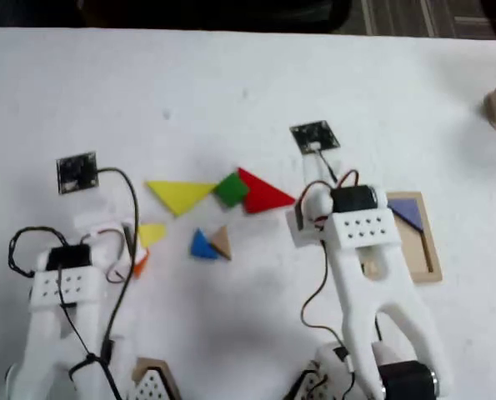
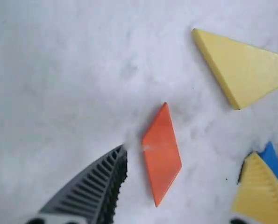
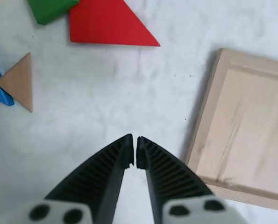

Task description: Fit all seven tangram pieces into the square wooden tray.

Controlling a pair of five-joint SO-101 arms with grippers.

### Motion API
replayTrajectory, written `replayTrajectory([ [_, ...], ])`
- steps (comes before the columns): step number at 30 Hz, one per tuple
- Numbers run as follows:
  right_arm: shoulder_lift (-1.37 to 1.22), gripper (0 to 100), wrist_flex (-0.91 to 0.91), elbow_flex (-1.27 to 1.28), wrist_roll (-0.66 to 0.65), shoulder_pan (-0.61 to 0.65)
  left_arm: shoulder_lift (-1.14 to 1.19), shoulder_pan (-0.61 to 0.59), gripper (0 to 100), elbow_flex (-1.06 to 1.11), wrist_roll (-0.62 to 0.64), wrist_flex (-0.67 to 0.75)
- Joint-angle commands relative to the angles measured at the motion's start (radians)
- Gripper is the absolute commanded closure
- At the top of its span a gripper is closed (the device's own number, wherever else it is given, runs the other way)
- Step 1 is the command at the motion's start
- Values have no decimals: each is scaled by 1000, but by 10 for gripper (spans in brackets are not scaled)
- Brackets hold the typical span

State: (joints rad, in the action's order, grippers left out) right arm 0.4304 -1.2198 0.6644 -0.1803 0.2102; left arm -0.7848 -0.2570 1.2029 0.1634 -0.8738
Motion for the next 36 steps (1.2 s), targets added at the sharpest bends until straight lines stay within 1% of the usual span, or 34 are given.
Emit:
replayTrajectory([
  [1, 38, 981, 21, 2, -23, -5, 47, 19, 611, -12, 35, 37],
  [4, 36, 981, 21, 2, -23, -1, 182, 19, 612, -55, 55, 60],
  [10, 36, 981, 21, 3, -23, -1, 458, 24, 613, -207, 55, 49],
  [11, 36, 981, 22, 3, -23, -1, 483, 24, 619, -232, 55, 37],
  [13, 36, 981, 22, 3, -23, -1, 518, 30, 673, -264, 55, 32],
  [17, 36, 981, 22, 11, -23, -1, 553, 82, 830, -292, 51, 31],
  [19, 36, 981, 24, 15, -23, 1, 555, 108, 867, -293, 48, 31],
  [24, 36, 981, 24, 17, -26, 1, 553, 136, 816, -292, 48, -3],
  [27, 36, 981, 22, 18, -26, 1, 553, 148, 810, -292, 28, -5],
  [30, 36, 981, 19, 20, -26, -2, 552, 199, 865, -292, -68, -6],
  [33, 38, 981, 21, 32, -31, -4, 552, 225, 934, -292, -104, -14],
  [36, 39, 981, 21, 34, -31, -8, 552, 251, 914, -293, -112, -34],
])
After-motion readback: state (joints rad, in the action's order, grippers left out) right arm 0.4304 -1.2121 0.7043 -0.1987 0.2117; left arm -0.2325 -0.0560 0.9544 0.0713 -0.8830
